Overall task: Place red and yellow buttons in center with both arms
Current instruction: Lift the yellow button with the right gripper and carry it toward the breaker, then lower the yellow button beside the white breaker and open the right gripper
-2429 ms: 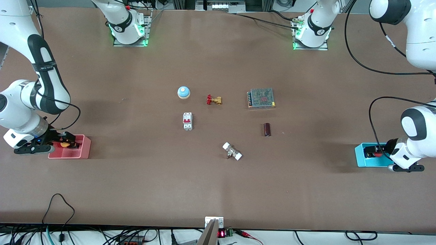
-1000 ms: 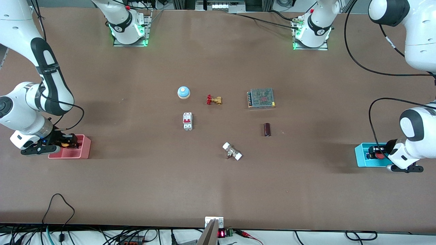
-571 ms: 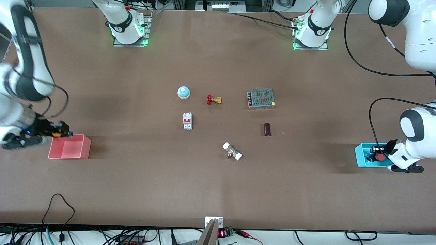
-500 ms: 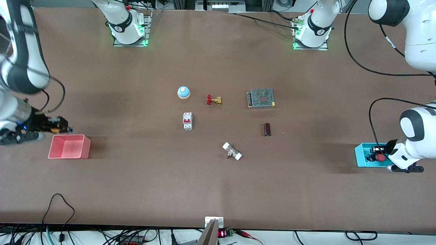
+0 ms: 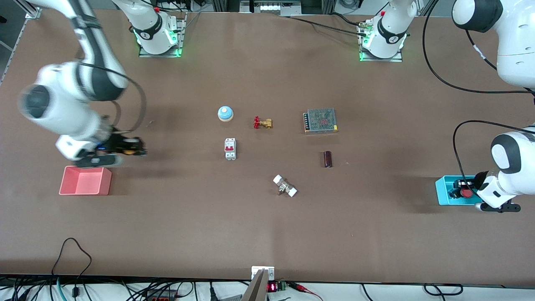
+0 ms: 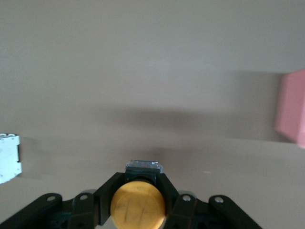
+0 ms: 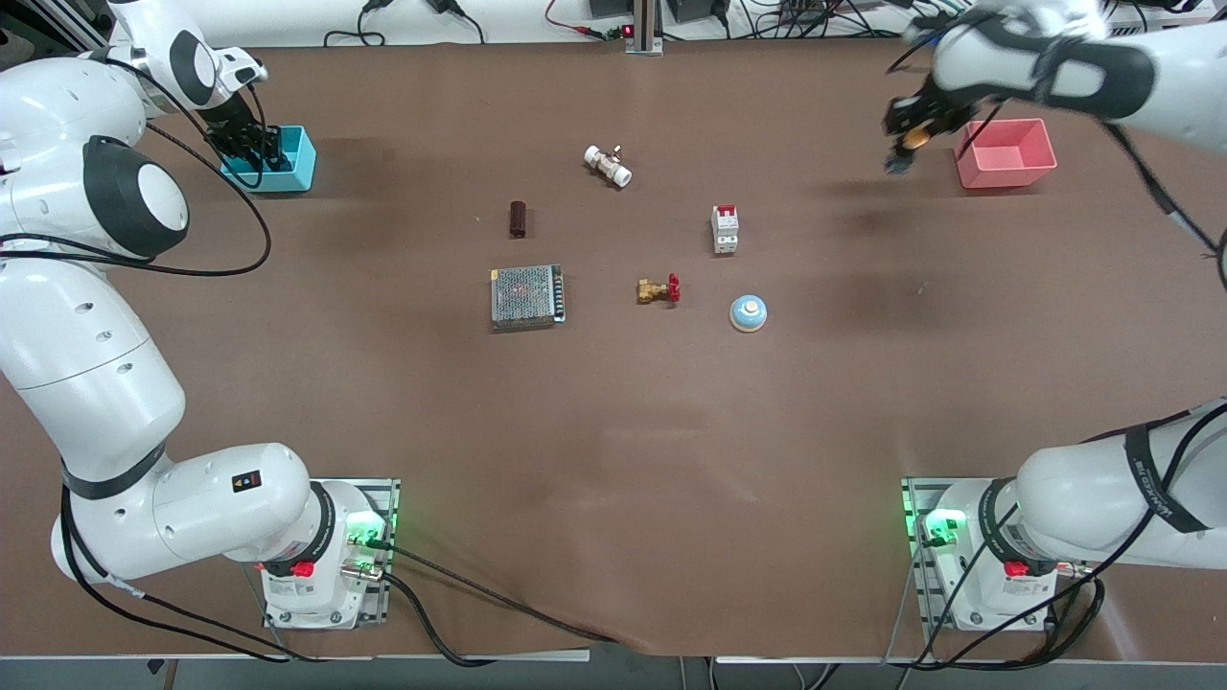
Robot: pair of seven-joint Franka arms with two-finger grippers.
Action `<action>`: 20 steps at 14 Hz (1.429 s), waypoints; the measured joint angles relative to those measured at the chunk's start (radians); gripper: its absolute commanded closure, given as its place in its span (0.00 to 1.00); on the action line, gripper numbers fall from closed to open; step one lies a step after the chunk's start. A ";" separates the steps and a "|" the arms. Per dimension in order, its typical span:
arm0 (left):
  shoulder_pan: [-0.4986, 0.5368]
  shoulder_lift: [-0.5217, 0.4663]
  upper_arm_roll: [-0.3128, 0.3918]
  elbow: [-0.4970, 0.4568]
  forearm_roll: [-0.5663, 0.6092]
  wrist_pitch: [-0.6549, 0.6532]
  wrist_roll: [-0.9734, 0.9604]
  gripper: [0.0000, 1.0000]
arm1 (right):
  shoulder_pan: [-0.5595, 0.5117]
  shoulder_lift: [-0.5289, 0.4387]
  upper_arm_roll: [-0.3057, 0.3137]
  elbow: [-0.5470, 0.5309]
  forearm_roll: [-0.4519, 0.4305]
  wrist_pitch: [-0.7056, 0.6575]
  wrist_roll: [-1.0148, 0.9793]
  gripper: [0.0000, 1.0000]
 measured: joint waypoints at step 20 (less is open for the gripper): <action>0.000 0.002 -0.013 0.023 -0.040 0.042 -0.001 0.49 | 0.171 0.144 -0.002 -0.022 -0.158 0.117 0.315 0.49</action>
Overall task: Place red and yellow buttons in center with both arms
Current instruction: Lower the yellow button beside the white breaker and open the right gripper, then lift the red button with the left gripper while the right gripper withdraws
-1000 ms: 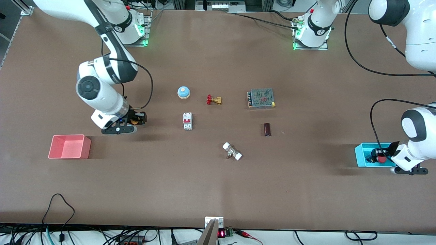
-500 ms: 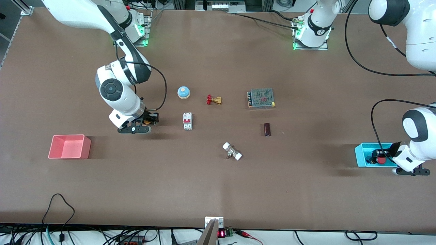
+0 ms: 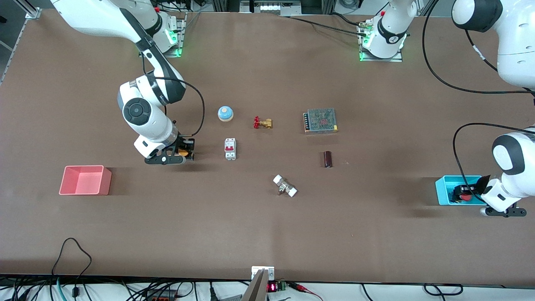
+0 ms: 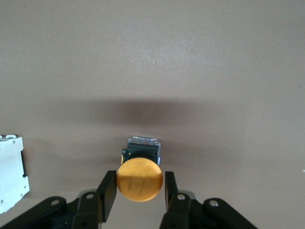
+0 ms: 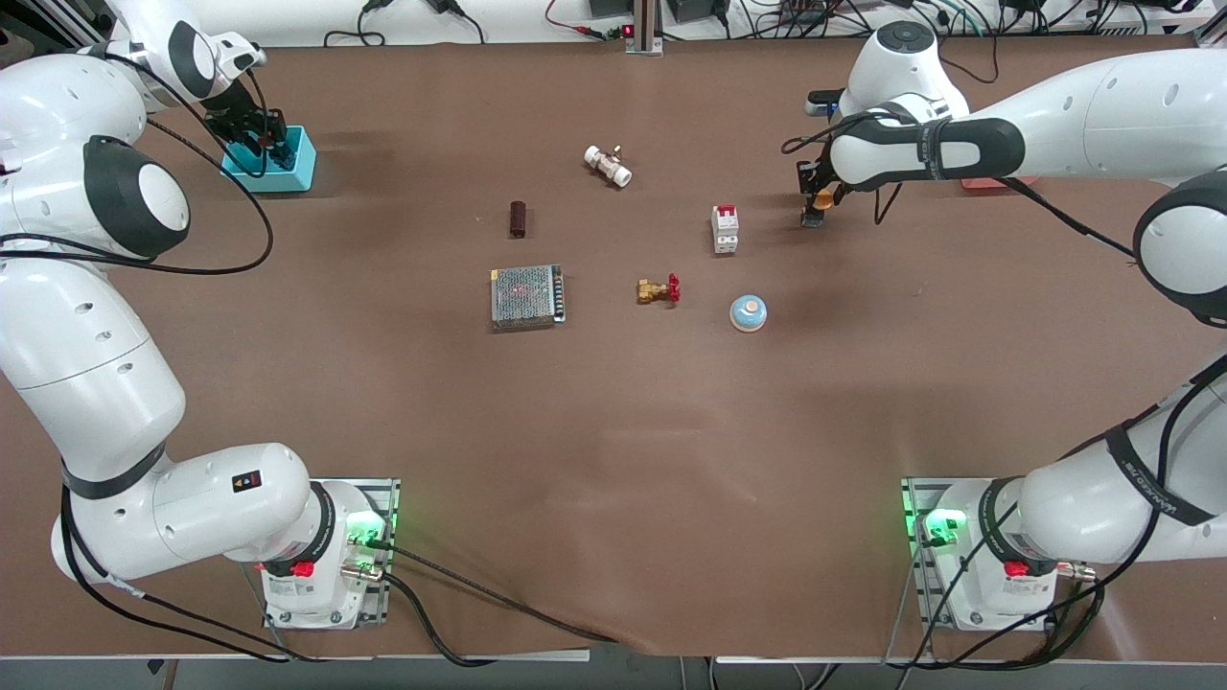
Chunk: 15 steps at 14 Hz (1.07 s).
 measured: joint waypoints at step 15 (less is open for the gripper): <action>0.002 -0.043 -0.009 0.012 -0.003 -0.012 0.000 0.69 | -0.162 -0.480 -0.090 0.332 0.167 -0.673 -0.331 0.00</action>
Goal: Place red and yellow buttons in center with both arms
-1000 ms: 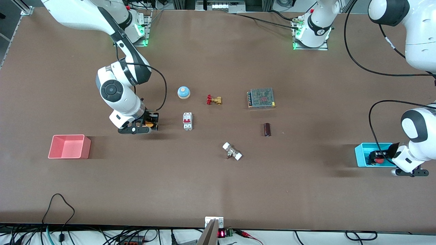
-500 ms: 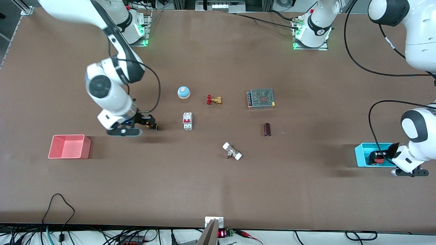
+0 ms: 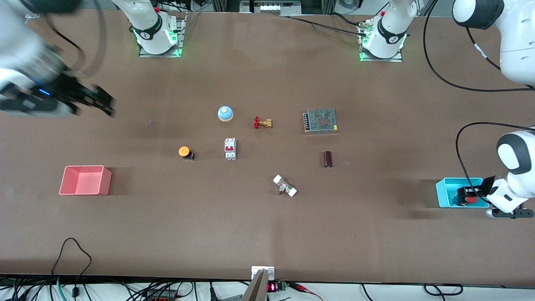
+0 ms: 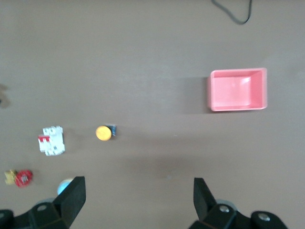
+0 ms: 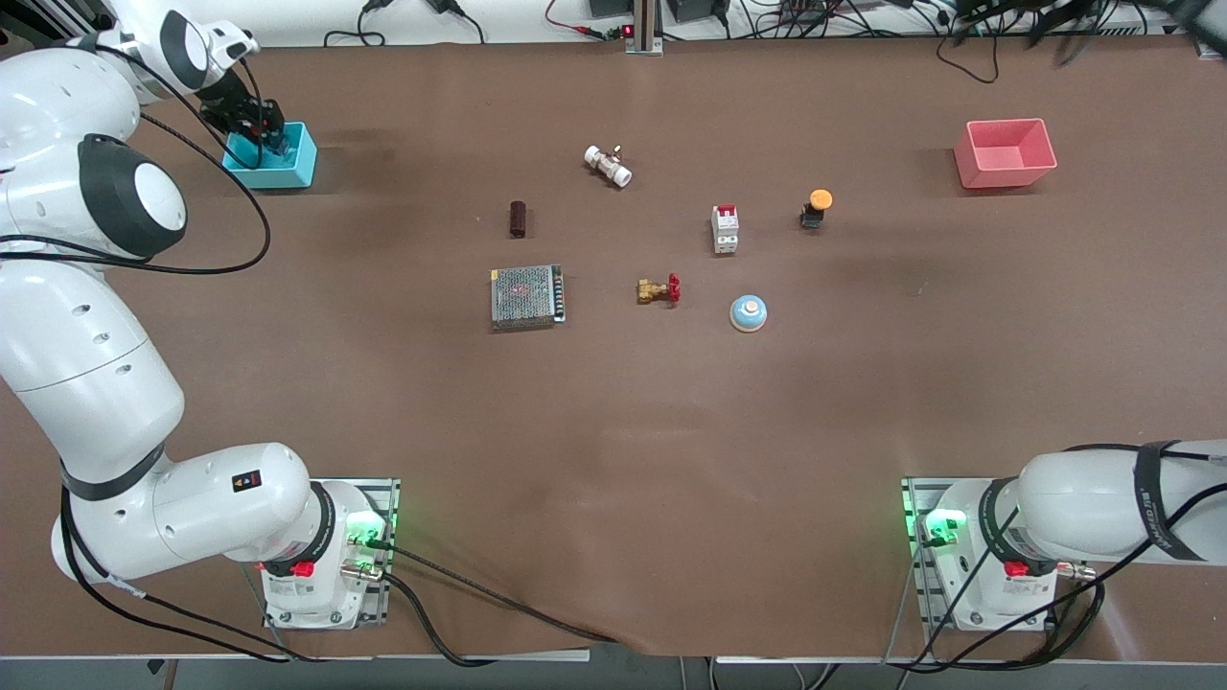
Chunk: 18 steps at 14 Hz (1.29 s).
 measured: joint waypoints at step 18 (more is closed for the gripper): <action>-0.213 -0.364 -0.143 -0.501 -0.001 -0.096 -0.330 0.69 | 0.027 0.037 -0.092 0.049 0.000 -0.079 -0.053 0.00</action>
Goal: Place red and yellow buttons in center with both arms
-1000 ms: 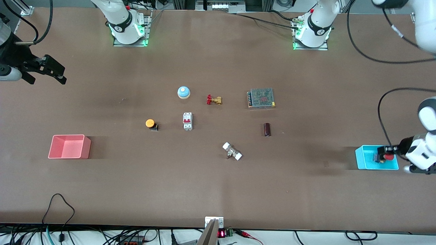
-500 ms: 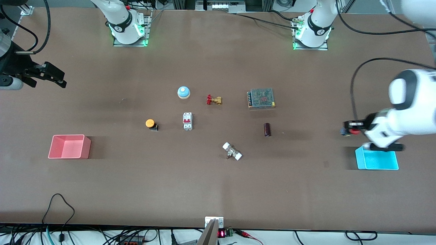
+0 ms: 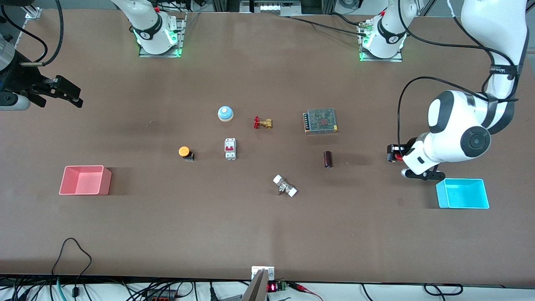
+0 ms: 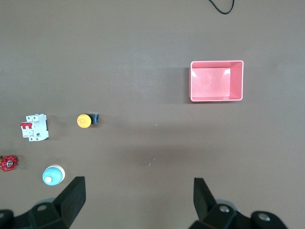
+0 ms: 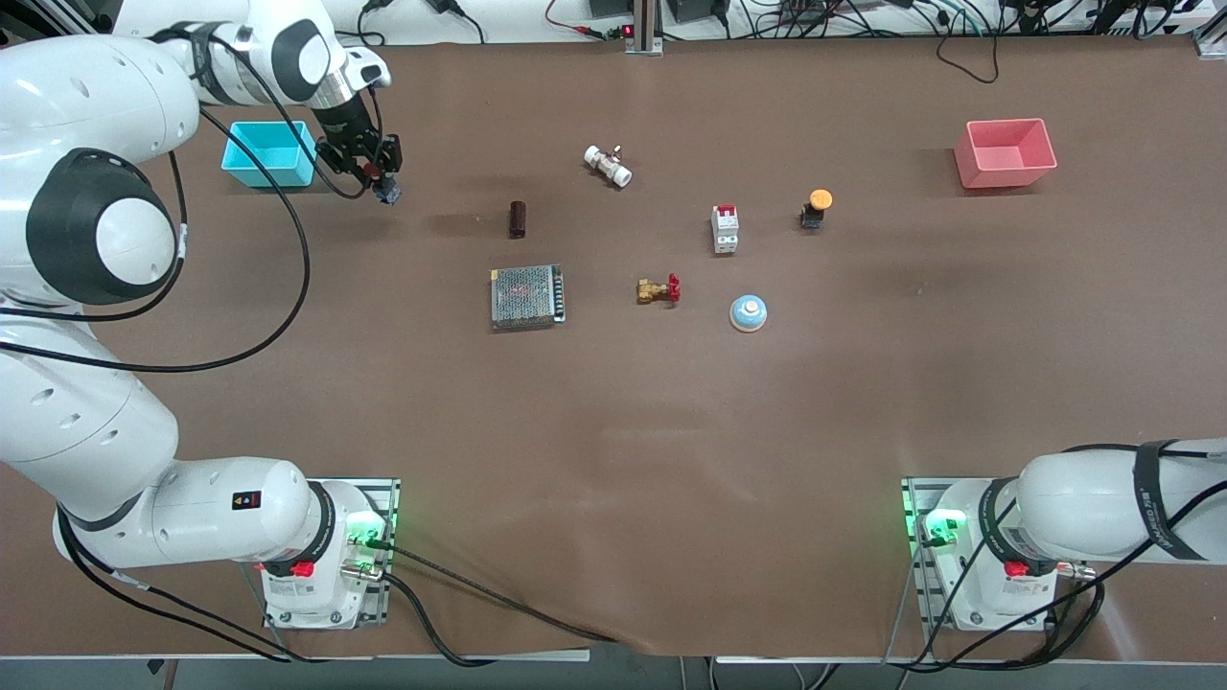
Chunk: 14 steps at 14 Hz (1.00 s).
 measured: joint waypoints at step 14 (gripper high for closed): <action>-0.019 -0.005 0.000 -0.174 -0.010 0.307 -0.246 0.00 | 0.077 -0.030 0.013 -0.004 0.023 -0.062 0.006 0.00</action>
